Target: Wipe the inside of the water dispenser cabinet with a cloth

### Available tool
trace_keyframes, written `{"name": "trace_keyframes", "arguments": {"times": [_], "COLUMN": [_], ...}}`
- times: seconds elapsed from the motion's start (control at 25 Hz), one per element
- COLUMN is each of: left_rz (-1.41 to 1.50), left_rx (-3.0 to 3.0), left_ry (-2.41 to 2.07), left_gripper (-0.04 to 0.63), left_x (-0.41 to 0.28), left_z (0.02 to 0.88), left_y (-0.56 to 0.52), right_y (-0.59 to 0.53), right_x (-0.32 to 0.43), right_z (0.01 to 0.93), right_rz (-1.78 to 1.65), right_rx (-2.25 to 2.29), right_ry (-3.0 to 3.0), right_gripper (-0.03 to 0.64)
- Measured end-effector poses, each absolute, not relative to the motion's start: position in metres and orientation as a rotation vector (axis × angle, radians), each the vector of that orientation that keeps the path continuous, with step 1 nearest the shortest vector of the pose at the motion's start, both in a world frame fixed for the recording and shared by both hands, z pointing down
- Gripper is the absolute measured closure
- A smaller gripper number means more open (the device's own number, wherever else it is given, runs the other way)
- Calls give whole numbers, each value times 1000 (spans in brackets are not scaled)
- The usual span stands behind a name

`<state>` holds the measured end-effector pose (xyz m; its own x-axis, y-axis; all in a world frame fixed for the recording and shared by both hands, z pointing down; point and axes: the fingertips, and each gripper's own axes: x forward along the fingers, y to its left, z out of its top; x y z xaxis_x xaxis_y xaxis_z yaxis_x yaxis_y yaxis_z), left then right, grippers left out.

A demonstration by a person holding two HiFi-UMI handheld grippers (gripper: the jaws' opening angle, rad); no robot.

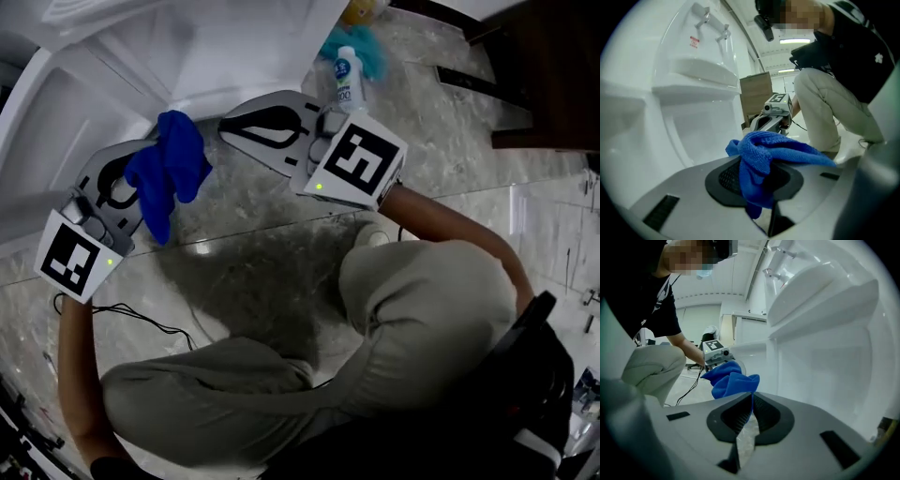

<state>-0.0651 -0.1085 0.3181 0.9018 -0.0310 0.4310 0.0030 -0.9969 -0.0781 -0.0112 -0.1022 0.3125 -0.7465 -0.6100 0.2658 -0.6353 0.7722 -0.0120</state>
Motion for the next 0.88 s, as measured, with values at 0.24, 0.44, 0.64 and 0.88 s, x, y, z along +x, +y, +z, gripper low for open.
{"name": "trace_keyframes", "arguments": {"times": [0.24, 0.44, 0.64, 0.88], "left_rz": [-721, -743, -741, -743], "left_rx": [-2935, -2948, -2955, -2964], "left_ry": [232, 216, 155, 105], "left_gripper": [505, 505, 505, 505], "left_x": [-114, -106, -84, -75], "left_z": [310, 324, 335, 329], "left_y": [-114, -107, -85, -79], "right_y": [-116, -130, -125, -119], "right_x": [-41, -37, -21, -23], "right_z": [311, 308, 317, 303], "right_rz": [102, 142, 132, 128], "right_rx": [784, 819, 851, 856], "right_ry": [-2870, -2923, -2884, -2875], "right_gripper": [611, 615, 618, 618]}}
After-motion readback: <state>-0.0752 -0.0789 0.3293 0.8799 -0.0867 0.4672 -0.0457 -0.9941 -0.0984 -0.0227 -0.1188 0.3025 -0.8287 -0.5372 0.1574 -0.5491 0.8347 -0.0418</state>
